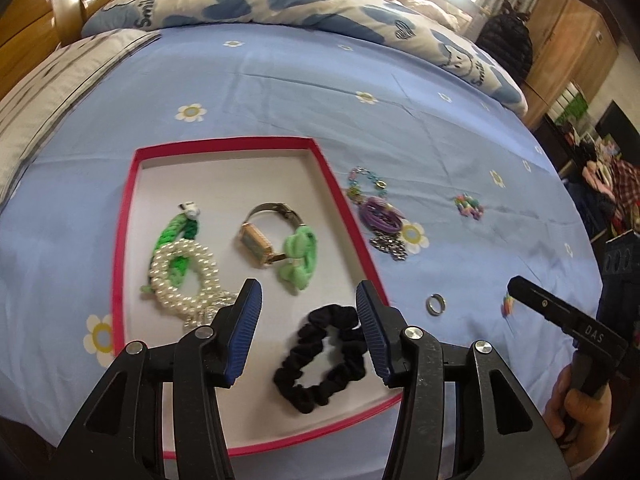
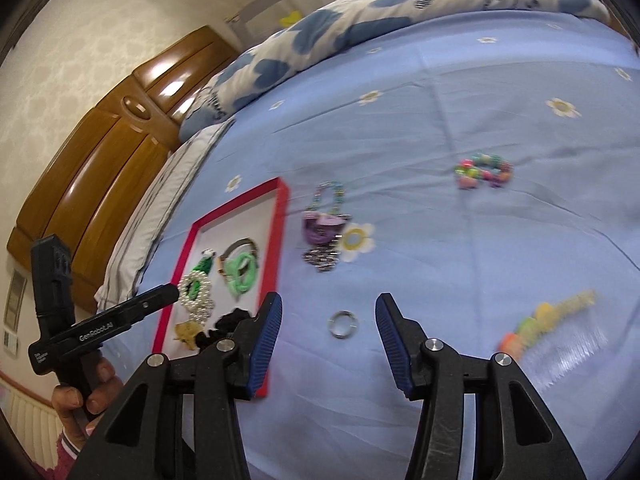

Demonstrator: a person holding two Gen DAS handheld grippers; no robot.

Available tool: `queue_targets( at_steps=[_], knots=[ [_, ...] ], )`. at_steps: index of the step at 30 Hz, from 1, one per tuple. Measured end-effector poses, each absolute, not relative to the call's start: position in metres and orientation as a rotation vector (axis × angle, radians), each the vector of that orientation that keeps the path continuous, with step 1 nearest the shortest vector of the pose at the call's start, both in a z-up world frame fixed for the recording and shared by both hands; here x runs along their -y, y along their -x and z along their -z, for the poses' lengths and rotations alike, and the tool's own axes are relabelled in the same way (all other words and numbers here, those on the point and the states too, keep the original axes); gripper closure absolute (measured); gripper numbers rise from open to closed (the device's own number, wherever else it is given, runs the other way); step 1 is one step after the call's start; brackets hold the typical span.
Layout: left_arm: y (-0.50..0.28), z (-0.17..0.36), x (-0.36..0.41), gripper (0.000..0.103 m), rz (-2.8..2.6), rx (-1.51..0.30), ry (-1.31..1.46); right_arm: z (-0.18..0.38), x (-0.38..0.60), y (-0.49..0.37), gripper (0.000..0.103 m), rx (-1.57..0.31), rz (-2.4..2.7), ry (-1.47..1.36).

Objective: Organize jewelry
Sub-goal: 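Grasp the purple hair tie with the left tool while the right tool grasps the candy-bead bracelet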

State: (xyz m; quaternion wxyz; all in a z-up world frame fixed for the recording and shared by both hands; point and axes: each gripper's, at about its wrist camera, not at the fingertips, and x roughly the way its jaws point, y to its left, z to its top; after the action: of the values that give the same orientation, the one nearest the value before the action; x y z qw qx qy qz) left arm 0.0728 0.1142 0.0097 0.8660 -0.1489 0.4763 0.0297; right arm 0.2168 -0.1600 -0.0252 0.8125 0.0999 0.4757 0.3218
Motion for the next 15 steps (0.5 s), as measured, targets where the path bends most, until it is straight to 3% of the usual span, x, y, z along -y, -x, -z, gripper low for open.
queue_targets(
  at_steps=[15],
  knots=[
    [-0.127, -0.003, -0.076, 0.055, 0.028, -1.045, 0.195, 0.032, 0.206, -0.257, 0.051, -1.003, -0.578, -0.244]
  ],
)
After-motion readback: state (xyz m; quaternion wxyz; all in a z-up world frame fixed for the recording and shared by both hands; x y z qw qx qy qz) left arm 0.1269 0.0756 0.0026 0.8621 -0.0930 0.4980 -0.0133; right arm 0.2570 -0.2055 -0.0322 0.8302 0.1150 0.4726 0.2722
